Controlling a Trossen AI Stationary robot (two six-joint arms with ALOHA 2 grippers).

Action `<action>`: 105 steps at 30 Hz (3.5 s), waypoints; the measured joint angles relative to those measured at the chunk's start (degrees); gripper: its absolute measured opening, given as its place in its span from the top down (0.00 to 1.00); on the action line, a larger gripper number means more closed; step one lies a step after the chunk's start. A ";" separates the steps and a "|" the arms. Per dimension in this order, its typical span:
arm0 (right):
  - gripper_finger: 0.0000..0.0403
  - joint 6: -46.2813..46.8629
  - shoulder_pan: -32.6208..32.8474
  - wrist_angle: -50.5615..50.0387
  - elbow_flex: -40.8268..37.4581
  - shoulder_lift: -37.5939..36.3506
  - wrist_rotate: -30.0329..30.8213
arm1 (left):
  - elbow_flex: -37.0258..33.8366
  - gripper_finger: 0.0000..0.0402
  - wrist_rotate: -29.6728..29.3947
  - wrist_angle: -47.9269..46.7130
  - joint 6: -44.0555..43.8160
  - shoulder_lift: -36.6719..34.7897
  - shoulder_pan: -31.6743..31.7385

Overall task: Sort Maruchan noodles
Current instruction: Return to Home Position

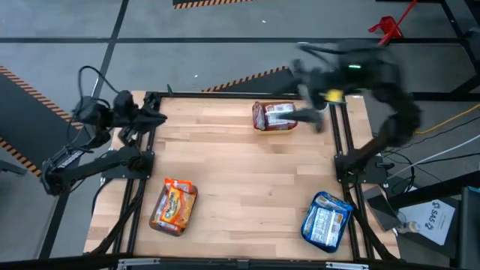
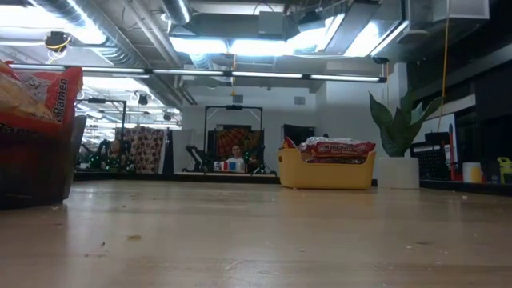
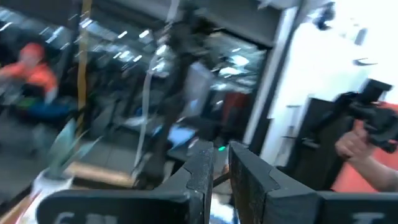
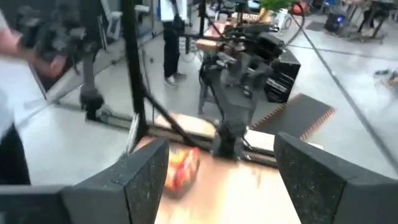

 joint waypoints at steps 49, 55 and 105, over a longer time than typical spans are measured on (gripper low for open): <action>0.32 53.75 -18.00 97.28 -107.13 -63.93 4.34 | -25.43 0.89 46.04 14.46 -9.87 -1.49 36.16; 0.32 27.52 18.70 93.72 -108.74 -53.22 47.17 | -27.06 0.89 44.69 14.47 -9.51 -3.88 36.16; 0.32 28.83 3.56 59.09 -131.67 -88.43 34.10 | -41.17 0.89 12.29 3.16 9.65 -8.81 15.31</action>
